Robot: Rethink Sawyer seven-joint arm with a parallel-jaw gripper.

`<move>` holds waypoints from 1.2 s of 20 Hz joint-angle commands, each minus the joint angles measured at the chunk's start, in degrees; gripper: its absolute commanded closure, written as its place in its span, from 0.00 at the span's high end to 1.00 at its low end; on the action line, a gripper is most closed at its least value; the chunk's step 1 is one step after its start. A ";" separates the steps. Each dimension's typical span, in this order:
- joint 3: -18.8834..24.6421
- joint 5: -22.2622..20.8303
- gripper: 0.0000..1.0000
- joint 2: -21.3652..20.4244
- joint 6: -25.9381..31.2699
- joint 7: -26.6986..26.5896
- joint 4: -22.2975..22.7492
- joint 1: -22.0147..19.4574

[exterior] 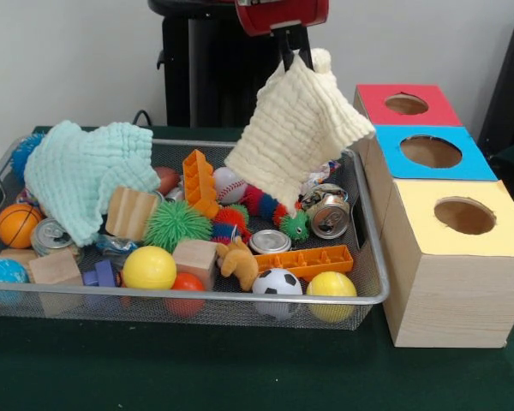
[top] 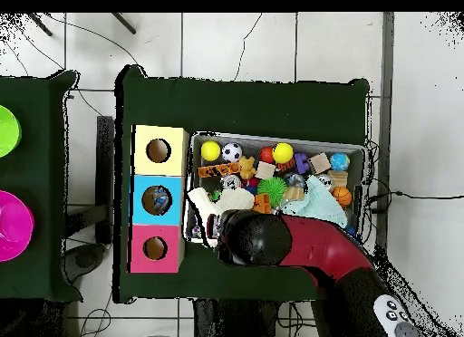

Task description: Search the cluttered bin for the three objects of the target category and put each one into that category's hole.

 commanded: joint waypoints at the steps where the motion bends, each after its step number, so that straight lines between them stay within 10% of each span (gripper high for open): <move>1: -1.72 -1.08 0.00 1.24 -2.19 5.00 -0.24 0.62; 9: -2.74 -1.24 0.00 0.92 -1.82 5.04 -0.98 1.51; 10: -3.03 -1.34 1.00 0.90 -1.94 5.02 -1.08 1.68; 24: -4.28 -2.50 1.00 -0.17 -1.35 4.01 -3.25 2.92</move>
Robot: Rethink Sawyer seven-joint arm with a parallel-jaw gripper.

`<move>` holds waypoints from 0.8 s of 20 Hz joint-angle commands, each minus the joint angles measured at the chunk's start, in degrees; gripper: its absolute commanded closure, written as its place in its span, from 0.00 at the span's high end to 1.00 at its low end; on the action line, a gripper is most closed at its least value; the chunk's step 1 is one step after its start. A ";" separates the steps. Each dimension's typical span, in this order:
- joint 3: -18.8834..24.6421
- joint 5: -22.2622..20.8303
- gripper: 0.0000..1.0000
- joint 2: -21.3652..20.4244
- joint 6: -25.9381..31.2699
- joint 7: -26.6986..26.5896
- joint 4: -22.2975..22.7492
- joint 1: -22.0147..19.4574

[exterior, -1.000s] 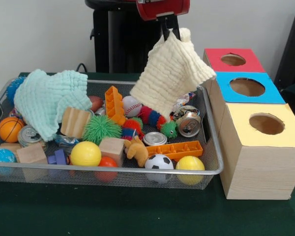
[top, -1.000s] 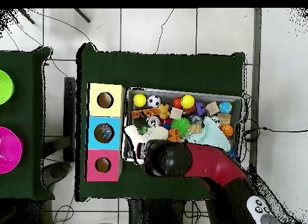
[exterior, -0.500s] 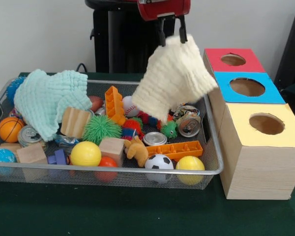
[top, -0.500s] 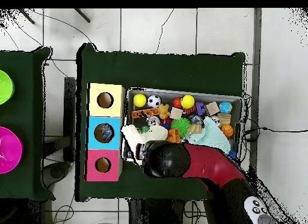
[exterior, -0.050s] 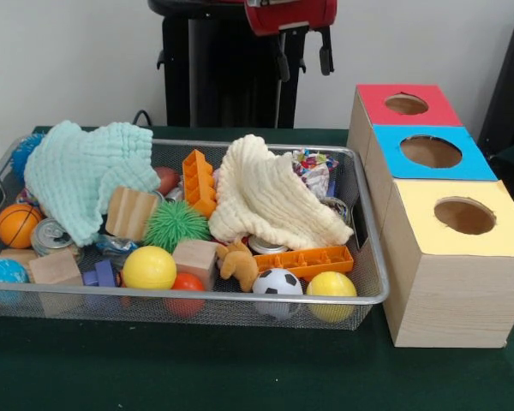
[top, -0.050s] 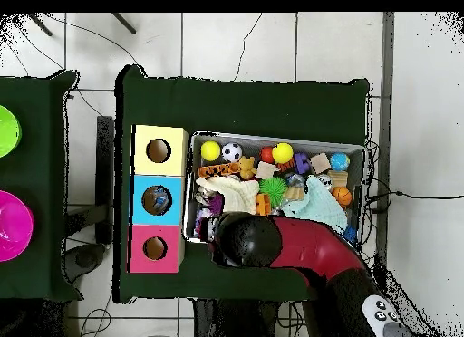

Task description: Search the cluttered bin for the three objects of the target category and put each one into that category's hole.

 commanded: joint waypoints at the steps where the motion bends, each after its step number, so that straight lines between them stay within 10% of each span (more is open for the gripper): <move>1: -2.18 -2.99 1.00 -0.25 -1.14 3.66 -3.59 0.18; 16: -2.59 -14.48 1.00 9.15 2.82 -5.79 -19.79 -2.52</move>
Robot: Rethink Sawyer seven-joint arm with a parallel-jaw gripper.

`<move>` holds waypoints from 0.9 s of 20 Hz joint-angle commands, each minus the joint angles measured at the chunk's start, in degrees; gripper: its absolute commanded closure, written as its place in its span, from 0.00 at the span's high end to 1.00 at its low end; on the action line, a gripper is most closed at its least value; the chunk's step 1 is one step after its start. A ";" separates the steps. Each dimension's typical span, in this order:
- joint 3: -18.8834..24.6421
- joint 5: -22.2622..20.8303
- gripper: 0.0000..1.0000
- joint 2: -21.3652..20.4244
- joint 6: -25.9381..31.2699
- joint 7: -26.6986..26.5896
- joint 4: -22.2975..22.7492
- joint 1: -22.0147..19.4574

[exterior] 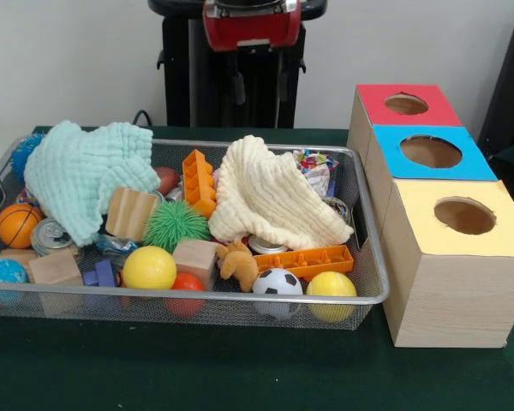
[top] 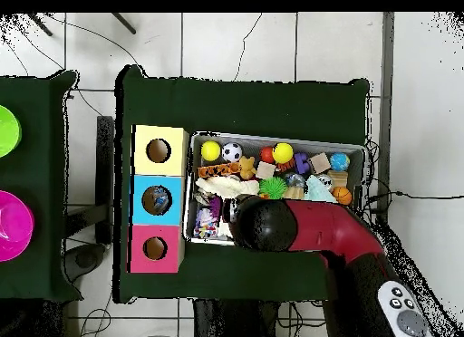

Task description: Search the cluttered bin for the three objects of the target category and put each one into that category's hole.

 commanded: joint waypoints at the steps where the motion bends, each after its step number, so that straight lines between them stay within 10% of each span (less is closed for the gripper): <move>1: 0.65 -5.60 1.00 7.05 3.46 -6.80 -11.63 -3.12; 18: 8.16 -12.37 1.00 17.68 13.23 -21.98 -28.58 -9.62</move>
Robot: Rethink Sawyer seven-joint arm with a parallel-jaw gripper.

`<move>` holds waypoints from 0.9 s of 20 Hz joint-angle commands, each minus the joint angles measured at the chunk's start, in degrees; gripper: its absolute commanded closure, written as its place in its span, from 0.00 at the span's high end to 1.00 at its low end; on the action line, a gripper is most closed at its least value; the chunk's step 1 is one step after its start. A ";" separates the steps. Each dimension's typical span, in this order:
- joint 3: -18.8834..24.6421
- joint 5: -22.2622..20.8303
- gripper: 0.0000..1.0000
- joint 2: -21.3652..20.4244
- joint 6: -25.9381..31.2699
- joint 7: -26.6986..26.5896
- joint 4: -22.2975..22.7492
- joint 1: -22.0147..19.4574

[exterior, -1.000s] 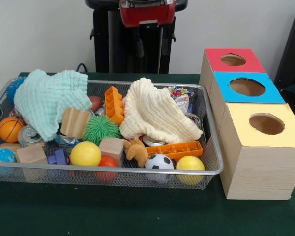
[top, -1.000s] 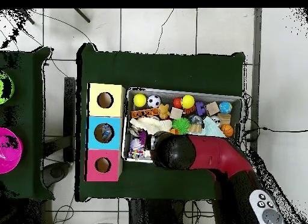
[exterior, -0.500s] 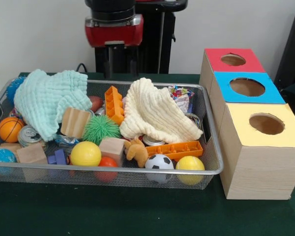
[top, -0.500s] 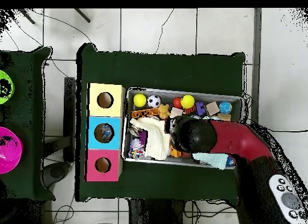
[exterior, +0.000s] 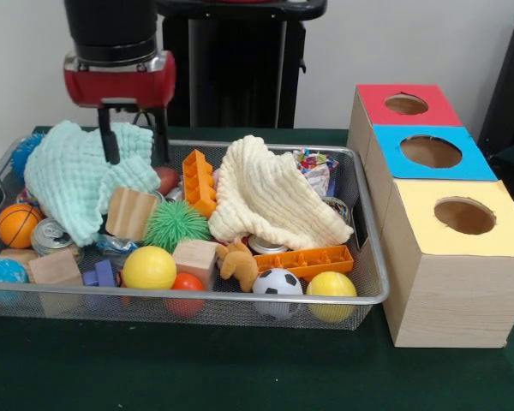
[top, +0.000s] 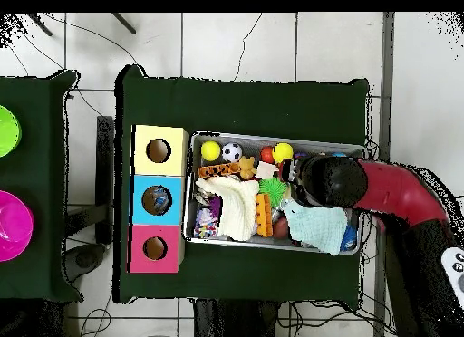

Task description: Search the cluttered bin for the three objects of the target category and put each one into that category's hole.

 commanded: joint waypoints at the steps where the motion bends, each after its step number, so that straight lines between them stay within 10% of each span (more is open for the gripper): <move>1: 6.51 -4.84 1.00 7.12 7.19 -21.51 -9.58 -1.95; 18: 6.35 -14.61 1.00 14.29 1.14 -20.15 -11.75 -1.42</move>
